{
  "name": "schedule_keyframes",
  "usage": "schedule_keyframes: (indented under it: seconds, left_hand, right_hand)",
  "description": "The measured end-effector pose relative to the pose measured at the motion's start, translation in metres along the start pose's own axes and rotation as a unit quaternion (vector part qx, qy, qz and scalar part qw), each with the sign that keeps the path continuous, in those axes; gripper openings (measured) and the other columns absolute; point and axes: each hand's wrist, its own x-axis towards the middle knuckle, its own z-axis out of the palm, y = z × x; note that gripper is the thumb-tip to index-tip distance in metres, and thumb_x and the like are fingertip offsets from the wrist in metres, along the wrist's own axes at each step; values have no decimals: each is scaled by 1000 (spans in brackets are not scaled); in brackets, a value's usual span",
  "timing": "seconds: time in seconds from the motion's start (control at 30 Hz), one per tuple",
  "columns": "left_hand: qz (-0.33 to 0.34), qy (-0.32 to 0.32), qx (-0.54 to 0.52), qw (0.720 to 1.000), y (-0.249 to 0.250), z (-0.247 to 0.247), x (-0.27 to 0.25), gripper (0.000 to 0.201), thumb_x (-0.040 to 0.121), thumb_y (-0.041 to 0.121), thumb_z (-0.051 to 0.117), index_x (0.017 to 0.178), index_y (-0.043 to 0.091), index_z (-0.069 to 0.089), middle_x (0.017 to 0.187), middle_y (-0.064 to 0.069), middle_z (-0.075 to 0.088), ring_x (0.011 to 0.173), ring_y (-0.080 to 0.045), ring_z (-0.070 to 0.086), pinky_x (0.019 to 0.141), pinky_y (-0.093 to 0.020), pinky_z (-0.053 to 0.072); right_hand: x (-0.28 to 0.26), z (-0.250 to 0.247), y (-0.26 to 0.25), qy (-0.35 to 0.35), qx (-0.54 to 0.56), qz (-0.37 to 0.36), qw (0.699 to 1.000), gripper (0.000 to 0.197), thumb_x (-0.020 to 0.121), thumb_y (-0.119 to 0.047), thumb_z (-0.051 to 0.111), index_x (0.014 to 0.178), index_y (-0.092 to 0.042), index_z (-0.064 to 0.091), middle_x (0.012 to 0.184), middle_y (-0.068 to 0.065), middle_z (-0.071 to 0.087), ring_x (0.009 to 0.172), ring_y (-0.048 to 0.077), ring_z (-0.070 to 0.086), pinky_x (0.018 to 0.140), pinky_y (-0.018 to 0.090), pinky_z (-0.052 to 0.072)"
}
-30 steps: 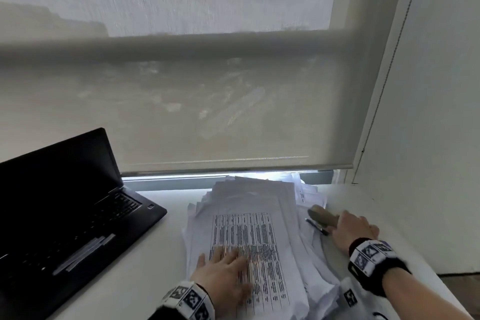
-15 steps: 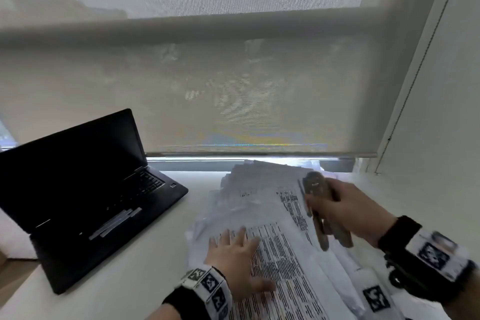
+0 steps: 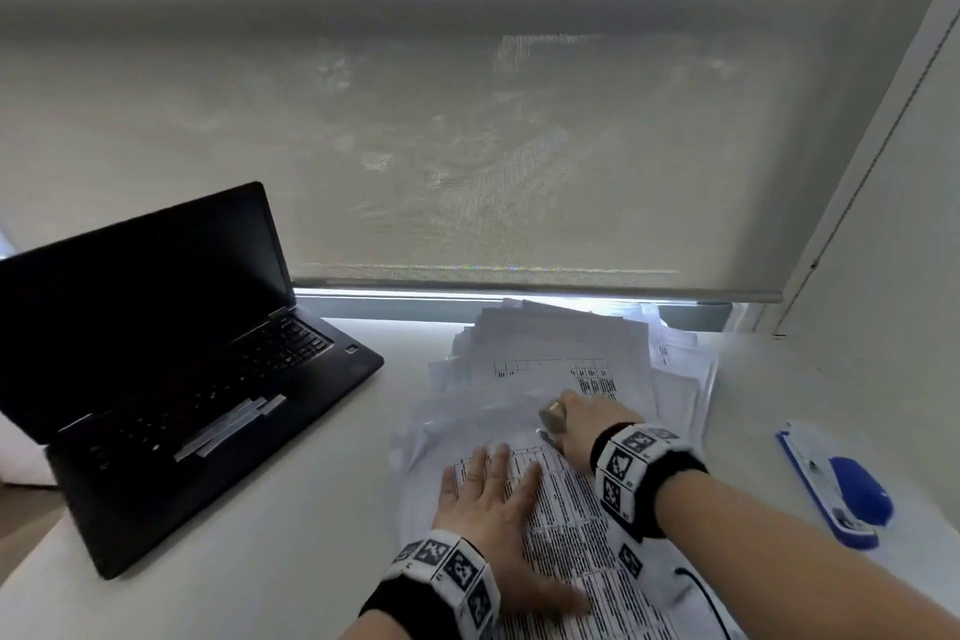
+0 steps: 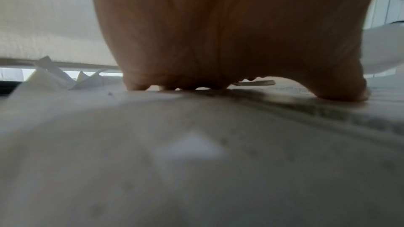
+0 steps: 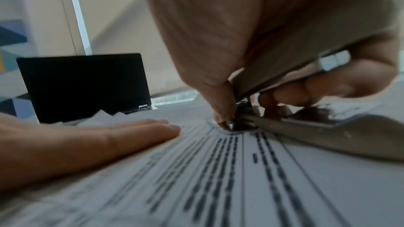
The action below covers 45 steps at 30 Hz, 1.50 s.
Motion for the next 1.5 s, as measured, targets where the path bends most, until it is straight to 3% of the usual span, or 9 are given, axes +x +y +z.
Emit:
schedule_keyframes:
  seconds: [0.2,0.47,0.73,0.87,0.93,1.1,1.23,1.33,1.5]
  left_hand:
    - [13,8,9,1000,-3,3,3,129,56,95,47,146,39,-27,153,-1,-38,139,-24,-38,114,-57,-17]
    - [15,12,12,1000,-3,5,4,131,55,97,46,147,38,-26,155,-2,-36,140,-25,-37,114,-58,-17]
    - [10,16,23,1000,0,3,0,130,57,95,47,148,38,-25,155,-3,-35,142,-26,-34,115,-57,-15]
    - [12,19,16,1000,-1,4,0,129,56,96,47,147,40,-25,155,-1,-35,142,-25,-33,116,-56,-16]
    - [13,22,10,1000,-3,6,1,130,54,96,47,147,41,-24,155,0,-35,142,-24,-34,116,-55,-15]
    - [18,21,-9,1000,-5,7,2,129,55,96,48,146,42,-25,153,2,-37,139,-23,-37,116,-55,-17]
    - [30,12,-21,999,-8,3,1,131,55,94,51,149,38,-22,155,4,-34,142,-21,-33,117,-53,-15]
    - [2,32,-13,999,-23,-7,-5,137,56,92,54,153,25,-15,160,0,-23,147,-20,-22,120,-49,-11]
    - [-74,20,18,997,-44,-8,-22,143,54,97,47,152,17,-19,158,-3,-28,147,-24,-23,119,-52,-10]
  right_hand:
    - [11,10,-11,30,47,41,998,41,91,-42,55,123,-17,46,114,5,60,92,21,54,86,35,46]
    - [27,15,-12,34,100,97,990,54,87,-55,53,122,-15,45,118,8,60,106,28,58,80,32,42]
    - [28,13,-6,82,191,89,974,58,72,-52,70,114,-18,49,108,3,63,99,24,60,83,30,45]
    - [29,11,-1,94,229,87,965,41,68,-53,72,90,-19,65,91,2,69,85,22,63,75,26,46]
    - [28,8,7,110,293,111,943,38,68,-53,73,80,-18,68,82,0,70,76,20,63,70,25,47]
    - [26,9,17,125,359,98,920,39,65,-57,77,88,-26,70,81,-6,71,76,15,66,78,30,55]
    - [5,7,6,96,278,-7,956,28,70,-51,77,75,-26,66,72,-12,66,67,3,63,63,19,52]
    - [-6,8,-7,53,184,-56,980,26,72,-54,74,85,-33,64,78,-16,64,77,3,61,77,25,52]
    - [-3,16,-31,36,69,-45,996,34,76,-55,67,95,-27,62,88,-11,62,81,9,60,77,27,51]
